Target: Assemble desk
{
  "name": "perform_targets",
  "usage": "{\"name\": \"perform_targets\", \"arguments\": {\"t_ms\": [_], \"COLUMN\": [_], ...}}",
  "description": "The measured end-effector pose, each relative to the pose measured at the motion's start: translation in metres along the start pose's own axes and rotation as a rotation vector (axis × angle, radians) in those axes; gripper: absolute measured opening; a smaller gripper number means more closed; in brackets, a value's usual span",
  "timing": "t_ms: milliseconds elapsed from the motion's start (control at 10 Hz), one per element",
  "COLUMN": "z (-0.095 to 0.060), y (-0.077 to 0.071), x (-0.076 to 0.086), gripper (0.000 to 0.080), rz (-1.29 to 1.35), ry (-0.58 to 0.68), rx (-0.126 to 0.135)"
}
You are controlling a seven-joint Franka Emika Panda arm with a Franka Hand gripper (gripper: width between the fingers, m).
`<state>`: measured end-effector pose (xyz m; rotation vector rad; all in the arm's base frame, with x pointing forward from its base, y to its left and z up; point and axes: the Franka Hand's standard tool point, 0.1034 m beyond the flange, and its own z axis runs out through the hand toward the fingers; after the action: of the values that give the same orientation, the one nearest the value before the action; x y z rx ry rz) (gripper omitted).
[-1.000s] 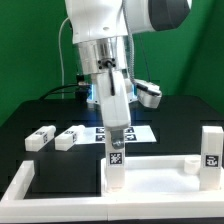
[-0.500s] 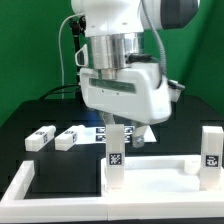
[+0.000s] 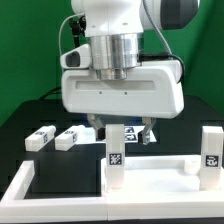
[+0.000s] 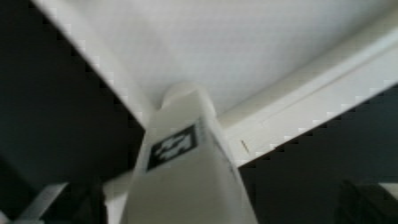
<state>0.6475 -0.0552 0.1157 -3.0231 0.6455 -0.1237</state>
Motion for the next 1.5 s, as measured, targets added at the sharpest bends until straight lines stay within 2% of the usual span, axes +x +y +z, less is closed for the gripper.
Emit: {"name": "perform_targets", "arguments": {"t_ms": [100,300,400,500,600,700,800,1000,1300,1500], "z": [0.0012,0.0017,0.0017,0.0018,0.0018,0.0022,0.0024,0.0038,0.0022,0.0023], "y": [-0.0018,-0.0030,-0.0031,-0.0040,-0.0044,0.0002,0.0015,0.0049,-0.0008,0.0006], "x": [0.0026,0.0019,0.0018,0.0015,0.0014,0.0020,0.0022,-0.0008,-0.0028,-0.0022], "gripper": [0.0649,0.0649,0.0519,0.0519,0.0380,0.0301,0.0301,0.0295,0.0293,0.0293], "rz": [-0.195,-0.116,-0.114,-0.017,0.053,0.110,0.204,0.604,1.101,1.120], "ry": [0.003,0.002,0.002,0.001,0.001,0.001,0.000,-0.033,-0.116,-0.114], "rx": [-0.007,0.000,0.000,0.003,0.003,-0.003,0.000,0.022,0.085,0.083]}}
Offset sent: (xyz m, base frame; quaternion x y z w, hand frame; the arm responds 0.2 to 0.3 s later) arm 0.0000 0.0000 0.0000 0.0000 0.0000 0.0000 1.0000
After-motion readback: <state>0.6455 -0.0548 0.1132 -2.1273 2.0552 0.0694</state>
